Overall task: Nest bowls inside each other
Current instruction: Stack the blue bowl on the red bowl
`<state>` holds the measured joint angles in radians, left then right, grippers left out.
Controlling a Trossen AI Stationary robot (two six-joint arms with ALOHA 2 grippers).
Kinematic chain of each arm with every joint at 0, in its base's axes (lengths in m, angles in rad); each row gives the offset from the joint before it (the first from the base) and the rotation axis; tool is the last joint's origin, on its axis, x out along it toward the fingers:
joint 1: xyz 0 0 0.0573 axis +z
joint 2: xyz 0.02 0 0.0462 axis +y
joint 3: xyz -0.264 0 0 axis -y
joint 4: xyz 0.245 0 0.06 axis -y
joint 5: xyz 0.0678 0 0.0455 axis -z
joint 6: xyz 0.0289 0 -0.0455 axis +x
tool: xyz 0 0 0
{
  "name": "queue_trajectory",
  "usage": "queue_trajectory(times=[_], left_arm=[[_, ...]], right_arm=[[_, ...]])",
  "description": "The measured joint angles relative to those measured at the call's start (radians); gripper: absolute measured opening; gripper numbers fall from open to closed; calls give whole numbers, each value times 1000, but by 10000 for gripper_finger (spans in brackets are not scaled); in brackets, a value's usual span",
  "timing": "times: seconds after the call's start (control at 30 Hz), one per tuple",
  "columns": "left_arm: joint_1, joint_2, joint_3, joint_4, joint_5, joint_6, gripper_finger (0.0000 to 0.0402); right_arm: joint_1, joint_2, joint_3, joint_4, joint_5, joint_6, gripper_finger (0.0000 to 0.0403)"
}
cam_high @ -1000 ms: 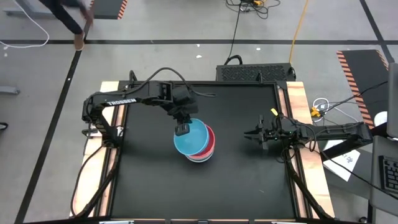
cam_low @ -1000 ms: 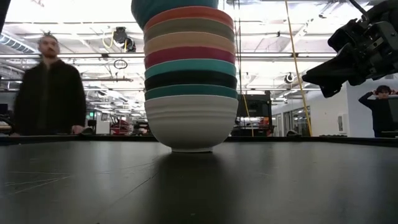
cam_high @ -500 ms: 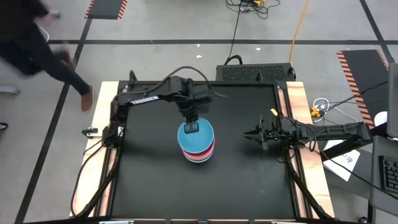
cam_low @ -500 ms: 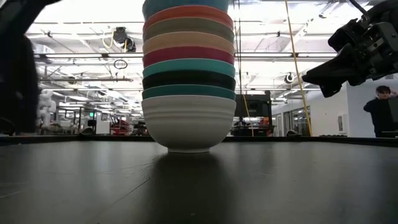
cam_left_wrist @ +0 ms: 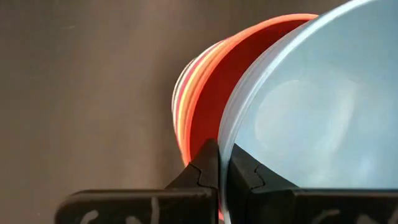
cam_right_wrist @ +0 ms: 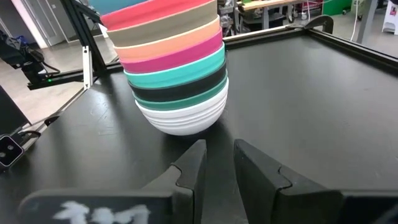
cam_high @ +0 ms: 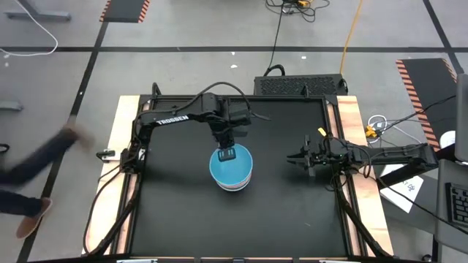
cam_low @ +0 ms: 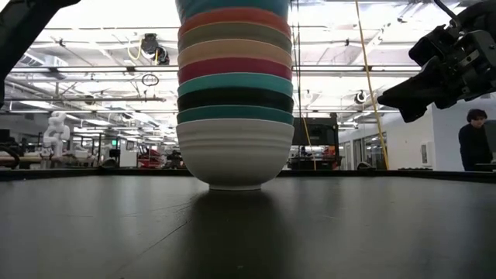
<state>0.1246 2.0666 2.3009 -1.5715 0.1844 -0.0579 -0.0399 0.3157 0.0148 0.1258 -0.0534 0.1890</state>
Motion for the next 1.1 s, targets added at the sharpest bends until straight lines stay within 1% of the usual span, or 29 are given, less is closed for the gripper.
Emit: queue_trajectory(times=[0.2, 0.3, 0.47, 0.7, 1.1], left_arm=[[-4, 0, 0, 0, 1, -17, 4], [-4, 0, -6, 1, -20, -16, 4], [11, 0, -59, 4, -40, -23, 4], [25, -7, -120, 28, -31, -6, 4], [25, -4, -124, 71, -36, 18, 4]], right_arm=[[0, 0, 0, 0, 0, 0, 73], [0, 0, 0, 1, 0, 0, 73], [0, 0, 0, 1, 0, 0, 73], [0, 0, 0, -3, 0, 0, 73], [0, 0, 0, -3, 0, 0, 73]])
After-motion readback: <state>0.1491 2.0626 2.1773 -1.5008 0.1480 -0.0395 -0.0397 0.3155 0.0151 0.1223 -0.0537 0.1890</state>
